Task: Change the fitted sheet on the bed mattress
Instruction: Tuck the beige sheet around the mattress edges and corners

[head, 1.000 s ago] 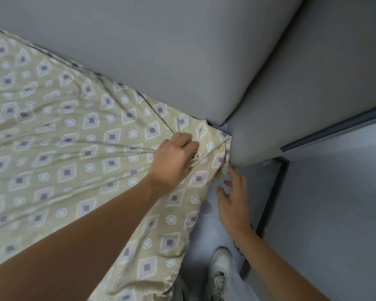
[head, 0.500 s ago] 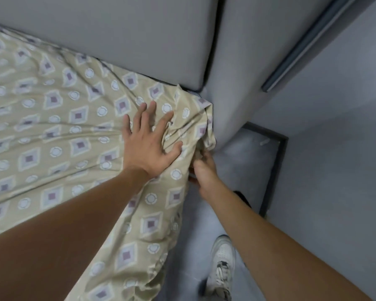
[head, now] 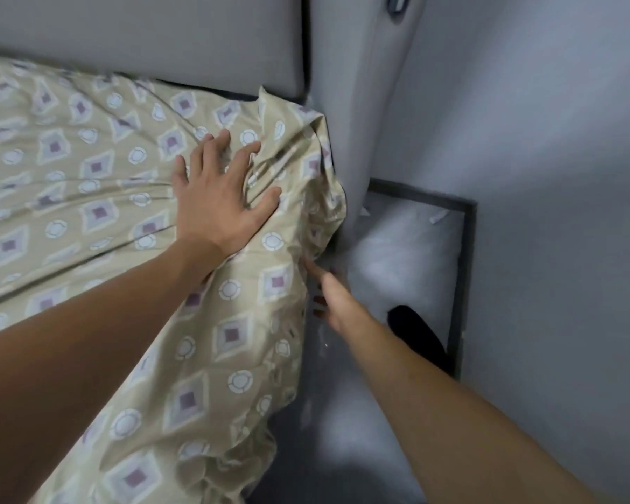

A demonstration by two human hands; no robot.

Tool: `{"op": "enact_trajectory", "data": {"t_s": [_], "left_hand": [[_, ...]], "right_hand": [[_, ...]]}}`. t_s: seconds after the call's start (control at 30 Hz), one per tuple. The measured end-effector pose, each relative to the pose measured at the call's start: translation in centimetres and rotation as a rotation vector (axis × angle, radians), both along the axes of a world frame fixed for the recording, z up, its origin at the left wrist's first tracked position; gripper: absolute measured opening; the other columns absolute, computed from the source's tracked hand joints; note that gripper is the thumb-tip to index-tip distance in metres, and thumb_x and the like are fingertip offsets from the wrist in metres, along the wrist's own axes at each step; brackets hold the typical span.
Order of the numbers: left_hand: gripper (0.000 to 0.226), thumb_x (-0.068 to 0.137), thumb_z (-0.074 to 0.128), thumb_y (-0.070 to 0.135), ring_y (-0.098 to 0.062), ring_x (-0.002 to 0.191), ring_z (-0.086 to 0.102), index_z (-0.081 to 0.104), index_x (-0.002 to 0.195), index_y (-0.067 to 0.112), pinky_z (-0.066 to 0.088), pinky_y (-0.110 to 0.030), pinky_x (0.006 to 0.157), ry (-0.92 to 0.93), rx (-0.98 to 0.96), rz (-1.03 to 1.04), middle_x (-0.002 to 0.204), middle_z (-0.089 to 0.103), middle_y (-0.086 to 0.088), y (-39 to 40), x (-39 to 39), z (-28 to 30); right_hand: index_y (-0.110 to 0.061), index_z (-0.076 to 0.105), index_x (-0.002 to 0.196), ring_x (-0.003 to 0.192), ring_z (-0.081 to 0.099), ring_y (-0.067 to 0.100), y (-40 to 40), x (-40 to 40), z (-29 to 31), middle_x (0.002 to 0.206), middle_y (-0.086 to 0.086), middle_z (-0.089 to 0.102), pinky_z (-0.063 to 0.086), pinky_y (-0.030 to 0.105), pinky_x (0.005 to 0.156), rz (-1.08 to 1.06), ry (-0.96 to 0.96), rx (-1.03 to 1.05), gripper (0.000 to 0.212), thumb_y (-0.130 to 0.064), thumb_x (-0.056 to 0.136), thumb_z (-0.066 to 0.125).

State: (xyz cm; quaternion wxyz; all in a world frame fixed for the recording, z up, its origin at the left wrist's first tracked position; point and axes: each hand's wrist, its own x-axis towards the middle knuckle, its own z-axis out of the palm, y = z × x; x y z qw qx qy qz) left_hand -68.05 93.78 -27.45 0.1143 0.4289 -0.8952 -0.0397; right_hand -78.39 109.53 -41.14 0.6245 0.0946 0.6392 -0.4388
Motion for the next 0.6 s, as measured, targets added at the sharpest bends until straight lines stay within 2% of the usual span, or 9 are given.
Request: {"op": "enact_trajectory", "data": {"t_s": [0.03, 0.07, 0.1, 0.17, 0.2, 0.3, 0.4, 0.5, 0.6], "left_hand": [[0.070, 0.093, 0.042, 0.073, -0.032, 0.152, 0.027, 0.043, 0.150, 0.034, 0.023, -0.063, 0.119, 0.007, -0.014, -0.003, 0.161, 0.035, -0.009, 0.0, 0.0, -0.1], [0.070, 0.092, 0.042, 0.074, -0.032, 0.150, 0.029, 0.045, 0.149, 0.033, 0.024, -0.063, 0.119, 0.009, -0.028, -0.004, 0.159, 0.037, -0.009, 0.1, 0.1, -0.2], [0.070, 0.092, 0.041, 0.074, -0.032, 0.149, 0.031, 0.046, 0.148, 0.031, 0.024, -0.062, 0.119, 0.017, -0.037, -0.003, 0.158, 0.038, -0.009, 0.0, 0.0, -0.3], [0.071, 0.091, 0.041, 0.074, -0.031, 0.147, 0.033, 0.049, 0.145, 0.029, 0.025, -0.062, 0.119, 0.034, -0.043, 0.000, 0.156, 0.039, -0.008, 0.2, 0.0, -0.5], [0.070, 0.090, 0.041, 0.075, -0.030, 0.146, 0.033, 0.050, 0.143, 0.029, 0.025, -0.062, 0.119, 0.039, -0.042, 0.001, 0.156, 0.040, -0.007, 0.2, 0.0, -0.5], [0.070, 0.088, 0.038, 0.077, -0.027, 0.146, 0.033, 0.053, 0.137, 0.030, 0.024, -0.061, 0.119, 0.053, -0.058, 0.009, 0.155, 0.041, -0.004, 0.0, 0.0, -0.6], [0.072, 0.087, 0.035, 0.079, -0.026, 0.145, 0.034, 0.055, 0.137, 0.031, 0.025, -0.059, 0.118, 0.062, -0.069, 0.008, 0.153, 0.042, -0.003, -0.2, 0.0, -0.7], [0.077, 0.084, 0.031, 0.081, -0.027, 0.143, 0.035, 0.055, 0.137, 0.030, 0.027, -0.058, 0.116, 0.039, -0.064, 0.006, 0.152, 0.043, -0.002, 0.2, -0.2, -0.4], [0.083, 0.081, 0.026, 0.082, -0.027, 0.146, 0.033, 0.052, 0.142, 0.031, 0.027, -0.059, 0.116, -0.038, -0.052, 0.020, 0.155, 0.041, -0.004, 0.6, -0.2, 0.5]], "right_hand": [[-0.018, 0.066, 0.123, 0.081, 0.074, 0.017, 0.1, 0.0, -0.8, 0.097, 0.002, 0.077, 0.059, 0.030, 0.065, -0.018, -0.059, -0.059, 0.080, -0.077, 0.070, 0.079], [-0.015, 0.072, 0.111, 0.072, 0.075, 0.016, 0.1, 0.3, -1.5, 0.087, 0.003, 0.079, 0.057, 0.028, 0.060, -0.040, -0.103, -0.121, 0.065, -0.072, 0.079, 0.076], [-0.015, 0.075, 0.114, 0.079, 0.077, 0.020, 0.0, 0.4, -2.5, 0.092, 0.006, 0.081, 0.060, 0.031, 0.065, -0.053, -0.116, -0.159, 0.067, -0.071, 0.078, 0.078], [-0.016, 0.073, 0.127, 0.099, 0.078, 0.029, -0.2, 1.0, -4.8, 0.110, 0.009, 0.080, 0.065, 0.045, 0.082, -0.150, -0.070, -0.183, 0.094, -0.074, 0.056, 0.091], [-0.016, 0.073, 0.128, 0.102, 0.077, 0.032, -0.6, 1.1, -5.7, 0.113, 0.010, 0.079, 0.064, 0.050, 0.087, -0.210, -0.067, -0.213, 0.099, -0.072, 0.050, 0.095], [-0.009, 0.076, 0.117, 0.101, 0.077, 0.034, -2.3, 0.9, -5.7, 0.107, 0.012, 0.080, 0.063, 0.051, 0.090, -0.338, -0.001, -0.327, 0.064, -0.049, 0.070, 0.095], [-0.007, 0.076, 0.117, 0.109, 0.073, 0.033, -4.1, 0.9, -5.3, 0.110, 0.011, 0.078, 0.059, 0.037, 0.088, -0.378, 0.181, -0.338, 0.037, -0.033, 0.092, 0.080], [-0.007, 0.067, 0.130, 0.119, 0.065, 0.038, -5.1, -0.5, -4.1, 0.128, 0.017, 0.070, 0.045, 0.031, 0.084, -0.082, 0.539, -0.209, 0.041, -0.036, 0.102, 0.062], [-0.009, 0.062, 0.135, 0.126, 0.060, 0.042, -5.7, -3.5, -2.9, 0.139, 0.019, 0.063, 0.050, 0.041, 0.097, 0.249, 0.719, -0.109, 0.041, -0.033, 0.103, 0.055]]}}
